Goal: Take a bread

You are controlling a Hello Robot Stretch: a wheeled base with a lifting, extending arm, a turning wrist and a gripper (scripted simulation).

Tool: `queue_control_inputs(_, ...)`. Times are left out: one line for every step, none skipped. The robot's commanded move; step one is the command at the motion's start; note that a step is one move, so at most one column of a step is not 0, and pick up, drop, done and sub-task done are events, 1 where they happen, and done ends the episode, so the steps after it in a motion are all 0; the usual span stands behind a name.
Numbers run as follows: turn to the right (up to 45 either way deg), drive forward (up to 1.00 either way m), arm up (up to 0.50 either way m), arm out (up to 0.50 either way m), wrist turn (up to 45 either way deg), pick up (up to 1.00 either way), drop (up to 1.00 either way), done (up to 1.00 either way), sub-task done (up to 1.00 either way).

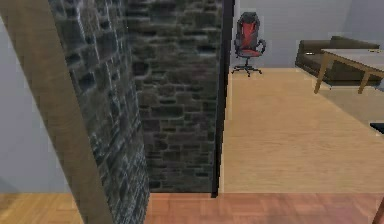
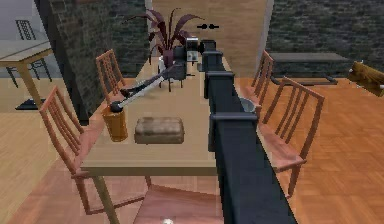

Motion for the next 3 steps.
queue_control_inputs(0.0, 0.00, 0.00, 0.00, 45.0, 0.00, 0.00, 0.00, 0.00)
queue_control_inputs(0.0, 0.00, 0.00, 0.00, 36.0, 0.00, 0.00, 0.00, 0.00)
queue_control_inputs(0.0, 0.00, -0.30, 0.00, 0.0, 0.00, 0.00, 0.00, 0.00)
